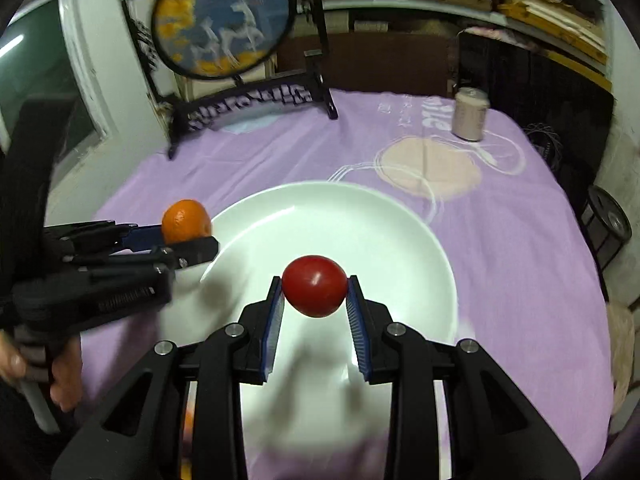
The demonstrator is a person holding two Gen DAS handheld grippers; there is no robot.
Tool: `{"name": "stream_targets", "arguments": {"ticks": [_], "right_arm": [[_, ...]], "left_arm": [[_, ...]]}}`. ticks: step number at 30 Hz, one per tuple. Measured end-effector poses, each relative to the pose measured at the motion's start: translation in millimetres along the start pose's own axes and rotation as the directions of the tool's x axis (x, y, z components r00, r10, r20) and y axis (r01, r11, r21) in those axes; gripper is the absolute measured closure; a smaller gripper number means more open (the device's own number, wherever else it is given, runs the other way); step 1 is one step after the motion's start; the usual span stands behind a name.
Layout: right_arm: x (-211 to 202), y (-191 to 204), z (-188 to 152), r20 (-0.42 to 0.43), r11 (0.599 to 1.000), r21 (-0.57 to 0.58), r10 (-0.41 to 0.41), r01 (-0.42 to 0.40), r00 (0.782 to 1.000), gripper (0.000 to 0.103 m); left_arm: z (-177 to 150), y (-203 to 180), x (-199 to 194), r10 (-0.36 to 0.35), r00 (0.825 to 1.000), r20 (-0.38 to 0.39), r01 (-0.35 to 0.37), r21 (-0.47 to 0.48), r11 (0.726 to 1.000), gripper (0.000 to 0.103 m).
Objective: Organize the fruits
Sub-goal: 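Carry both fruits onto the white plate and open both tools, then grasp a dark purple fruit with the left tool while the right tool grasps a small yellow fruit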
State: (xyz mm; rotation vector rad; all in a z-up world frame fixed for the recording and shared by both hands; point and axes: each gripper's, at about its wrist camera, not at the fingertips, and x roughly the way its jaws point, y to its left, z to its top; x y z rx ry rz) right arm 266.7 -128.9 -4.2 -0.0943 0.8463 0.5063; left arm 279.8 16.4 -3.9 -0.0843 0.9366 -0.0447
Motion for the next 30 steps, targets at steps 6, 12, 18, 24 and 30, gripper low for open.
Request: {"name": "stream_targets", "arguments": {"ticks": [6,12,18,24,30], "right_arm": [[73,-16,38,-0.148,1.0,-0.001,-0.018,0.018,0.989,0.071],[69,-23,44,-0.143,0.995,-0.005,-0.102,0.103,0.984,0.049],[-29,-7,6,-0.039,0.997,-0.013,-0.071,0.07,0.997,0.034],[-98,23,-95,0.049,0.997,0.033,-0.073,0.072,0.996,0.012],[-129,29,-141,0.015,0.991,0.079,-0.112,0.111,0.994,0.012]], "left_arm": [[31,6,55,-0.021,0.996,-0.087,0.019,-0.025,1.0,0.062],[32,10,40,-0.036,0.998,-0.045,0.035,-0.026,0.999,0.037],[-7,11,-57,-0.084,0.991,0.102,0.085,-0.007,0.996,0.022],[-116,1,-114,-0.055,0.98,0.191,0.051,0.024,0.998,0.02],[-177,10,-141,-0.024,0.985,0.173,0.026,-0.006,1.0,0.02]]}}
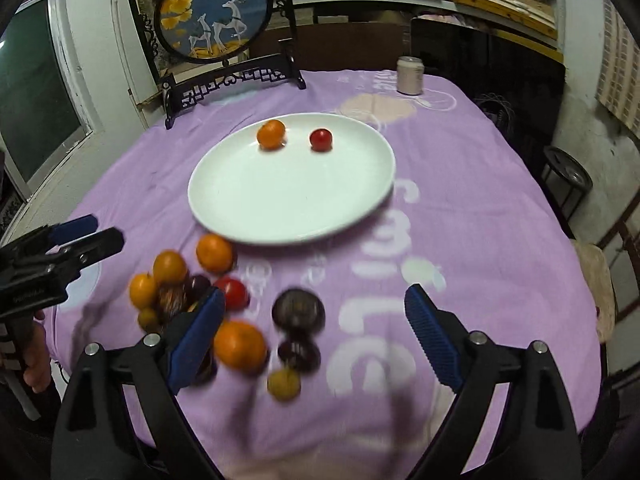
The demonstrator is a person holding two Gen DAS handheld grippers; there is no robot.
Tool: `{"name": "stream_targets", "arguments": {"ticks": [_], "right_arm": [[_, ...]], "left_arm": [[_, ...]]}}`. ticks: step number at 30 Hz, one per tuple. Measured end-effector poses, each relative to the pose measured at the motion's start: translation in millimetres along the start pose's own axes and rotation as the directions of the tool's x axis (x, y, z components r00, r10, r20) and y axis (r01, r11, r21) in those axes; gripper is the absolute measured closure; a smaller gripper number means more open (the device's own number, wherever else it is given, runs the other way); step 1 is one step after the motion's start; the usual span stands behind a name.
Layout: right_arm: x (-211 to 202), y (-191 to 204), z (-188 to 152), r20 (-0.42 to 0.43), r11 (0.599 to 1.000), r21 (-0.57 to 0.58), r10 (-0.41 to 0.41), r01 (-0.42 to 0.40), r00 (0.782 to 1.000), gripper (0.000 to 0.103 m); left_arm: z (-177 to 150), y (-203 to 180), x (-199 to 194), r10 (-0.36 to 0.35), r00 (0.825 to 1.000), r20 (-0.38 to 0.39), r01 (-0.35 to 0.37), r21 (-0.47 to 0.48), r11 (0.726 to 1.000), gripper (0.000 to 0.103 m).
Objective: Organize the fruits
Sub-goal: 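Grasp a dark purple fruit with the left tool while the right tool grasps a small yellow fruit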
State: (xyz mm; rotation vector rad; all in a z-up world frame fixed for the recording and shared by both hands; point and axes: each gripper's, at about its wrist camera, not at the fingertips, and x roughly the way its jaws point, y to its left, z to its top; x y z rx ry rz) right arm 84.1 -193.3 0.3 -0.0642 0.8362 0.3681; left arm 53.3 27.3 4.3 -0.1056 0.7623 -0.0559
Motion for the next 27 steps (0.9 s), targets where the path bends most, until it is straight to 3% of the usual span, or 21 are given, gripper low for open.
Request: {"name": "stream_targets", "arguments": {"ticks": [8,16,17,18,20,22,25,27], "right_arm": [[-9,23,-47,-0.061,0.997,-0.079,0.006,-0.011,0.998,0.012],[7,24,-72,-0.101,0.998,-0.05,0.04,-0.045,0.994,0.012],[6,24,-72,-0.085,0.997,-0.047,0.056,-0.06,0.995,0.016],[7,24,-71,-0.076,0.996,-0.048,0.067,-0.071,0.995,0.033],[15,22,-70,-0.093,0.996,-0.041,0.079,-0.083,0.993,0.049],[27,17,-68,-0.115,0.996,-0.023,0.087,-0.09,0.99,0.055],[38,18,-65,-0.112,0.995,-0.036,0.085,-0.089,0.99,0.077],[39,16,-62,-0.11,0.995,-0.025,0.09,-0.093,0.99,0.08]], "left_arm": [[-45,11,-19,0.021,0.998,-0.053,-0.022,-0.021,1.0,0.02],[-57,-1,-19,-0.029,0.996,-0.083,0.029,0.007,1.0,0.02],[-58,-8,-18,-0.033,0.996,-0.085,0.035,0.029,0.999,0.02],[-58,-12,-18,-0.034,0.996,-0.087,0.038,0.042,0.998,0.02],[-60,-20,-14,-0.041,0.994,-0.097,0.047,0.069,0.996,0.02],[-62,-25,-10,-0.048,0.992,-0.114,0.058,0.08,0.995,0.02],[-63,-29,-3,-0.055,0.989,-0.136,0.067,0.086,0.994,0.02],[-62,-30,0,-0.057,0.988,-0.145,0.07,0.084,0.994,0.021]]}}
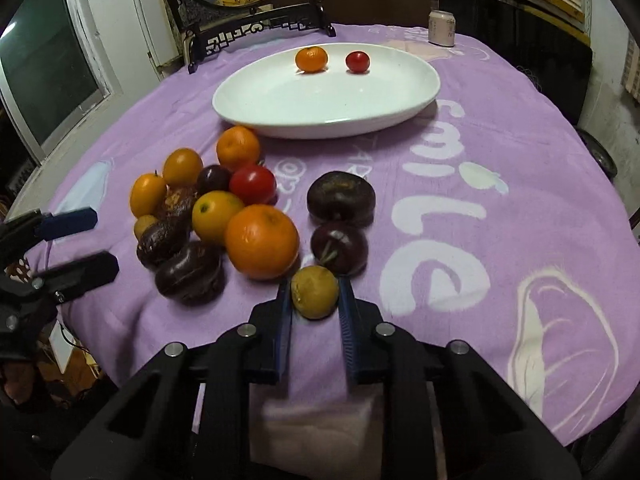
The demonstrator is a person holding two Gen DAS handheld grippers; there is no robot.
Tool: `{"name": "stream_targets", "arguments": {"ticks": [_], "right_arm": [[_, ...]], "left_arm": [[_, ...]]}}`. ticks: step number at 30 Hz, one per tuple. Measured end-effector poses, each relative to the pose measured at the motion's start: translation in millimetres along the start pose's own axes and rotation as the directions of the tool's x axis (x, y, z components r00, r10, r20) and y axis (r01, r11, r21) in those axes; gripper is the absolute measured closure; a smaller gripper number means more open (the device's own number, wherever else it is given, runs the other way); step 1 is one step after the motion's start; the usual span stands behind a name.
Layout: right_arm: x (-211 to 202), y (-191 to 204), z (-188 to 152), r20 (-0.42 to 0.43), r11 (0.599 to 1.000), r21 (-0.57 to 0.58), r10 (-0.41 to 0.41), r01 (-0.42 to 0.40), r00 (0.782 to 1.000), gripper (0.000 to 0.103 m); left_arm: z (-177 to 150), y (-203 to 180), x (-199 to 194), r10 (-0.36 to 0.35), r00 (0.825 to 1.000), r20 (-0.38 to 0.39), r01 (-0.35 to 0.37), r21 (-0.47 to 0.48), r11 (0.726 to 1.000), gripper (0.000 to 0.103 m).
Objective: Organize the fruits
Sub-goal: 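Grasp a dark purple fruit with the left tool while the right tool grasps a small yellow fruit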
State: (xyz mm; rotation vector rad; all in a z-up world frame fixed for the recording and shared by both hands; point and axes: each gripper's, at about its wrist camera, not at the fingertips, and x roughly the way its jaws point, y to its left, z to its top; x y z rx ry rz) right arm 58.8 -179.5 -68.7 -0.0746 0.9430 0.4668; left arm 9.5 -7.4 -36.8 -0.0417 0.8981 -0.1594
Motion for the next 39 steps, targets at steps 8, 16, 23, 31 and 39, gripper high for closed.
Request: {"name": "stream_targets", "arguments": {"ticks": [8,16,23,31,39], "right_arm": [[-21,-22,-4,0.035,0.997,0.079,-0.004,0.001,0.999,0.079],[-25,-29,-10,0.04,0.994,0.104,0.034,-0.038,0.999,0.079],[-21,-29,-13,0.025,0.993,0.108,0.048,-0.051,0.999,0.079],[-23,-21,-7,0.035,0.995,0.088,0.041,-0.044,0.999,0.079],[-18,-13,-2,0.021,0.996,0.076,0.04,-0.041,0.999,0.079]], "left_arm": [[4,-8,12,-0.014,0.999,-0.035,0.014,0.027,1.0,0.054],[12,-22,27,-0.012,0.998,-0.06,0.016,0.067,0.998,0.061],[15,-22,42,-0.047,0.996,-0.072,0.051,0.046,0.998,0.07],[14,-12,25,-0.066,0.997,-0.041,0.067,0.025,0.997,0.082],[7,-11,47,-0.052,0.991,-0.127,0.058,0.048,0.997,0.077]]}}
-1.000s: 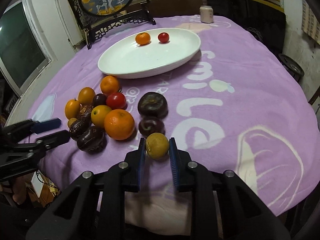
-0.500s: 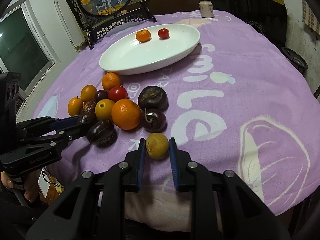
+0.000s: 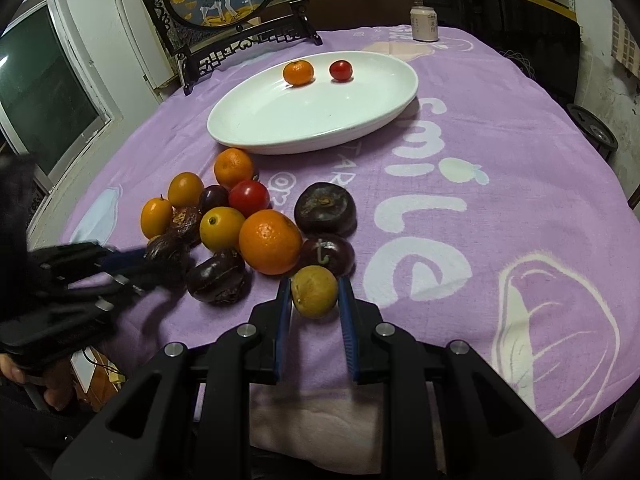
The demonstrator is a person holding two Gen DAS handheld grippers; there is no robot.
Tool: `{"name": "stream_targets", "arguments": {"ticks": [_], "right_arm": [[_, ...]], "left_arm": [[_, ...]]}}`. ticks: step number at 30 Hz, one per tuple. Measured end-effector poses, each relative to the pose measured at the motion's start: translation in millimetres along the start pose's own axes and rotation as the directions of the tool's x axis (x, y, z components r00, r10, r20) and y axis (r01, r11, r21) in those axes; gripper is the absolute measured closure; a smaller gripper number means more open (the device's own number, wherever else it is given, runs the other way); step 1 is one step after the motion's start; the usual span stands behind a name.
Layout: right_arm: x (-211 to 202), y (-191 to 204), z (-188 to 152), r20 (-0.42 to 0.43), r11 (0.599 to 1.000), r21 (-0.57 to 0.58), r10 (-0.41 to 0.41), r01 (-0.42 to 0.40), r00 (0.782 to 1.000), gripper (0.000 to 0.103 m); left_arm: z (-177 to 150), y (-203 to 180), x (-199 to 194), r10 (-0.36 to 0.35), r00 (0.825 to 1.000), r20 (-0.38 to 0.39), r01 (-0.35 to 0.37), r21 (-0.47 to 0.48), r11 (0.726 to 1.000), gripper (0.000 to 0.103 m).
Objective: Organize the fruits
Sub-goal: 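Grasp a dark purple fruit with the left tool while the right tool grasps a small yellow fruit, then lower both held fruits onto the white plate and open both tools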
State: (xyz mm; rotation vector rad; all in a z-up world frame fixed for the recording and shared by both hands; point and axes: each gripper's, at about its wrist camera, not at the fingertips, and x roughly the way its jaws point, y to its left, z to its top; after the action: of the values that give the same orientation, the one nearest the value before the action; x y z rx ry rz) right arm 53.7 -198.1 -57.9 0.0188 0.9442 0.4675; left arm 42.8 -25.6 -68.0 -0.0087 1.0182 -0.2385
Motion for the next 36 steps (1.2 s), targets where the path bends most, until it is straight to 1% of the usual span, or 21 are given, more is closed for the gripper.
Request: {"name": "stream_targets", "arguments": {"ticks": [2,6,12,14,16,19,20,22,23,25,26,27,28,29,31,32,36], "right_arm": [[1,1,0,-0.002,1.0,0.002,0.0,0.0,1.0,0.079],[-1,0,2,0.0,1.0,0.007,-0.003,0.003,1.0,0.079],[-2,-1,5,0.005,1.0,0.006,-0.006,0.006,1.0,0.079],[-3,-1,11,0.011,1.0,0.001,-0.001,0.001,1.0,0.079],[-5,-1,25,0.028,1.0,-0.016,0.001,0.0,1.0,0.079],[-5,4,56,0.066,0.997,-0.07,-0.006,0.011,0.998,0.079],[-1,7,70,0.073,0.996,-0.086,0.0,0.006,0.997,0.079],[9,11,103,0.088,0.994,-0.108,0.007,0.003,0.996,0.08],[16,13,121,0.101,0.993,-0.119,0.003,0.009,0.995,0.08],[33,16,157,0.116,0.991,-0.137,0.003,0.013,0.993,0.08],[48,17,175,0.104,0.989,-0.146,-0.003,0.018,0.995,0.08],[60,16,187,0.087,0.99,-0.143,-0.006,0.018,0.996,0.08],[78,13,201,0.056,0.992,-0.127,-0.004,0.011,0.998,0.08],[93,9,210,0.028,0.994,-0.108,-0.001,0.004,1.0,0.08],[112,4,220,0.001,0.995,-0.096,-0.012,0.012,1.0,0.08],[119,3,224,-0.007,0.995,-0.099,-0.016,0.015,1.0,0.08],[132,-2,232,-0.025,0.995,-0.1,-0.02,0.017,0.999,0.08]], "left_arm": [[-1,0,1,0.005,1.0,0.015,-0.005,0.001,1.0,0.078],[-1,5,-4,-0.009,1.0,0.029,0.01,-0.032,0.999,0.079],[3,9,-21,-0.003,0.996,0.084,0.007,-0.042,0.999,0.08],[9,11,-27,0.0,0.995,0.095,0.004,-0.041,0.999,0.08],[19,13,-33,-0.007,0.994,0.106,0.011,-0.035,0.999,0.08],[45,20,-41,-0.023,0.991,0.134,0.027,-0.027,0.999,0.08],[60,23,-42,-0.024,0.989,0.145,0.028,-0.026,0.999,0.08],[93,32,-38,0.005,0.986,0.164,0.0,-0.031,1.0,0.08],[117,40,-31,0.027,0.986,0.166,-0.02,-0.04,0.999,0.08],[154,55,-11,0.045,0.988,0.147,-0.035,-0.069,0.997,0.08],[176,63,6,0.053,0.991,0.126,-0.043,-0.08,0.996,0.079],[192,71,22,0.073,0.992,0.106,-0.061,-0.108,0.992,0.079],[201,77,34,0.087,0.993,0.085,-0.076,-0.122,0.99,0.079],[211,83,50,0.084,0.995,0.054,-0.076,-0.136,0.988,0.079],[219,91,71,0.058,0.998,0.018,-0.054,-0.166,0.985,0.079],[221,93,78,0.05,0.999,0.009,-0.047,-0.17,0.984,0.079],[226,97,86,0.03,0.999,0.013,-0.027,-0.162,0.986,0.079]]}}
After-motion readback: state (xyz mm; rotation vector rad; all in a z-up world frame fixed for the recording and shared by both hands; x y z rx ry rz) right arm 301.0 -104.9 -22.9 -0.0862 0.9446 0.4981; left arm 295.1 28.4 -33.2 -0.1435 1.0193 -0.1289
